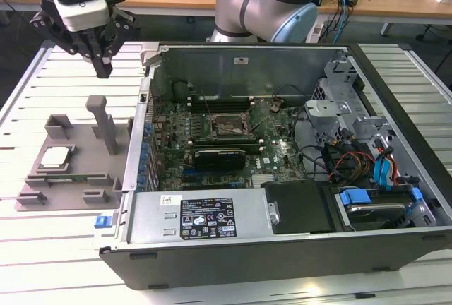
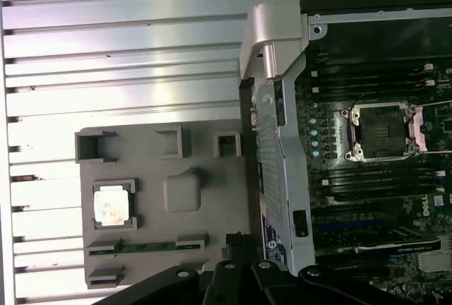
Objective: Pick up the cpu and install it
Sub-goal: 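Reach for the cpu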
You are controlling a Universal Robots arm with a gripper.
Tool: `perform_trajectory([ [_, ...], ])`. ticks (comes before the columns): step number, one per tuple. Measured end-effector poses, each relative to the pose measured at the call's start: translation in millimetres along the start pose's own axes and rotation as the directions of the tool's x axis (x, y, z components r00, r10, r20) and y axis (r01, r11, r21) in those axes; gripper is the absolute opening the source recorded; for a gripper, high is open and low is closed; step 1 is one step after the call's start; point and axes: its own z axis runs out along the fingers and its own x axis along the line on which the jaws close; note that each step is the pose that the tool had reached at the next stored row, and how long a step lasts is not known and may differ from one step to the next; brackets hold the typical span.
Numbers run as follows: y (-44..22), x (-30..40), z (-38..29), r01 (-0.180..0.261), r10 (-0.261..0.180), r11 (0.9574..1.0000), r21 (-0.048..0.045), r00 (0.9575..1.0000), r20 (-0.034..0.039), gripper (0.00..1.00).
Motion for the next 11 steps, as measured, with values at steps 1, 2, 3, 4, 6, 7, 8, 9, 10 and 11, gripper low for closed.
perform_trajectory([
  [1, 0.0, 2.0, 0.0, 0.0, 0.0, 1.0, 0.0, 1.0, 0.0, 0.11],
  [2, 0.0, 4.8, -0.1, 0.0, 0.0, 1.0, 0.0, 1.0, 0.0, 0.11],
  [3, 0.0, 6.6, -0.1, 0.0, 0.0, 1.0, 0.0, 1.0, 0.0, 0.11],
  [4, 0.1, 10.2, -0.2, 0.0, 0.0, 1.0, 0.0001, 1.0, 0.0, 0.11],
  [6, 0.2, 14.9, -0.2, 0.0, 0.0, 1.0, 0.0, 1.0, 0.0, 0.11],
  [7, 0.3, 17.2, -0.3, 0.0, 0.0, 1.0, 0.0, 1.0, 0.0, 0.11],
  [8, 0.3, 20.1, -0.3, 0.0, 0.0, 1.0, 0.0, 1.0, 0.0, 0.11],
  [9, 0.3, 22.9, -0.3, 0.0, 0.0, 1.0, 0.0, 1.0, 0.0, 0.11],
  [10, 0.3, 25.5, -0.4, 0.0, 0.0, 1.0, 0.0, 1.0, 0.0, 0.11],
  [11, 0.3, 27.1, -0.4, 0.0, 0.0, 1.0, 0.0, 1.0, 0.0, 0.11],
])
